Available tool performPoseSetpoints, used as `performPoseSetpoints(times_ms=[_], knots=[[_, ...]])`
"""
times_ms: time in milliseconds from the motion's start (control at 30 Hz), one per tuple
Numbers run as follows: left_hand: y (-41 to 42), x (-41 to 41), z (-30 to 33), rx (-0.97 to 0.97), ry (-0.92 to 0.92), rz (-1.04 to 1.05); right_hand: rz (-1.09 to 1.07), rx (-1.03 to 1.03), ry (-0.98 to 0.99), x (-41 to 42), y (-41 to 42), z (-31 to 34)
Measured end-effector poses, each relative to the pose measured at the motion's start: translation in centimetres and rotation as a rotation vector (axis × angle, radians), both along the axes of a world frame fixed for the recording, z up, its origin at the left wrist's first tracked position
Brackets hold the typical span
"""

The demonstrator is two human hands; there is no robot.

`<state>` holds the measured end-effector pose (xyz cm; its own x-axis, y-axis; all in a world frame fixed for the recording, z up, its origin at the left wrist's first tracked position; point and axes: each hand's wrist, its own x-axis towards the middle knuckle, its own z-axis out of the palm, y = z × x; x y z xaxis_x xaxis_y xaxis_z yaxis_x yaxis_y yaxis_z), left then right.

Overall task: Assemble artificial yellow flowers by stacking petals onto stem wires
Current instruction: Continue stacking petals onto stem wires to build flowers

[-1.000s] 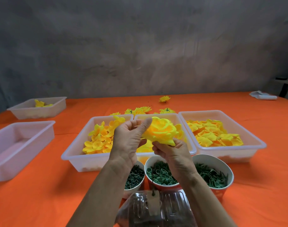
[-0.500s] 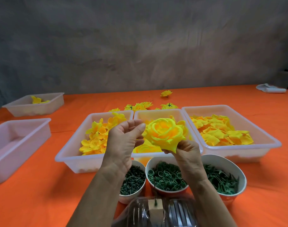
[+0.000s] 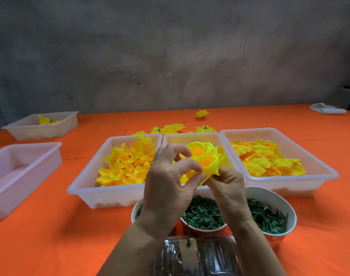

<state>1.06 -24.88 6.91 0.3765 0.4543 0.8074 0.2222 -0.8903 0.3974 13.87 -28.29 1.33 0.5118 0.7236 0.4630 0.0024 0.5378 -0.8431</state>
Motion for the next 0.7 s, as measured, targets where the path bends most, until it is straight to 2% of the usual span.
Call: performPoseSetpoints(times_ms=[200,333,400,567,700], knots=[[-0.2,-0.4,0.2,0.070,-0.121,0.069,0.048,0.081,-0.057,-0.6,-0.6,0.2],[-0.6,-0.7,0.3,-0.023,-0.174,0.020,-0.004,0.087,-0.076,-1.0,-0.9,0.1],[-0.9,-1.0,0.2,-0.050,-0.171,-0.001,-0.020,0.094,-0.066,-1.1,-1.0,0.1],[-1.6,-0.9,0.1,0.023,-0.119,0.001,-0.102,0.058,-0.165,-1.4,-1.3,0.2],[-2.3,-1.2,-0.1,-0.051,-0.189,-0.077,-0.034,0.043,-0.032,-2.0,-1.6,0.4]])
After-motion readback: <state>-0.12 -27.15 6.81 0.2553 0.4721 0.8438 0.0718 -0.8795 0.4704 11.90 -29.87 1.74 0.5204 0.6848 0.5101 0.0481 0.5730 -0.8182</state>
